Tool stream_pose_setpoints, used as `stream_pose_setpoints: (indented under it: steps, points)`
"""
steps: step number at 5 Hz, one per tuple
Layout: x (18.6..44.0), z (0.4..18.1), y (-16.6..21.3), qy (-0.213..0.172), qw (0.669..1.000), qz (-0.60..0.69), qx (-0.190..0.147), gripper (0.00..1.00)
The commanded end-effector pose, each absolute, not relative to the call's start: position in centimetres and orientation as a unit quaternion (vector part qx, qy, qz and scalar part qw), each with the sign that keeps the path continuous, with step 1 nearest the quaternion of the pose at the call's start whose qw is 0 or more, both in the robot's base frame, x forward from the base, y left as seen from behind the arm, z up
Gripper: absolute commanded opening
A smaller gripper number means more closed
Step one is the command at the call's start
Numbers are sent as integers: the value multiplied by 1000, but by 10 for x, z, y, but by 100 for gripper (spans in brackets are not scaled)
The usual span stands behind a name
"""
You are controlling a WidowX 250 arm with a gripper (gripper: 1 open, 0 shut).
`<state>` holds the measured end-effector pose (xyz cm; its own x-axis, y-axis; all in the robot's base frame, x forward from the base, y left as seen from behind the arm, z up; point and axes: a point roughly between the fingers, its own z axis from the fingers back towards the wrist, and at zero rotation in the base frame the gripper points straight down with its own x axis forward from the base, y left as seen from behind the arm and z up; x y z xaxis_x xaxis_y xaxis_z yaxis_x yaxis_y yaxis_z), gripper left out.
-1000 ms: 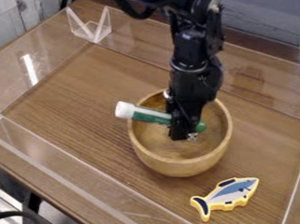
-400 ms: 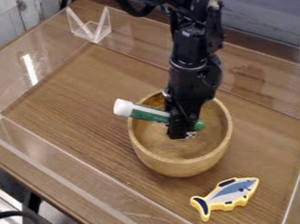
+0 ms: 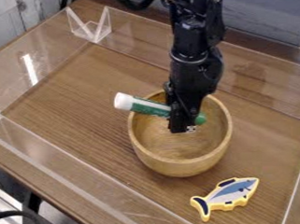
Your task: Remove the green marker from inside the brown bowl and put it on the table
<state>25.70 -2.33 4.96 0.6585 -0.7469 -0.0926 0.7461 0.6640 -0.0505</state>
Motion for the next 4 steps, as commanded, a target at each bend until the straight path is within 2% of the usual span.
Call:
stream_pose_setpoints:
  steps: [1, 4]
  points:
    - [269, 73, -22, 10, 912, -410, 9, 0]
    - [265, 78, -21, 4, 911, -413, 3, 0]
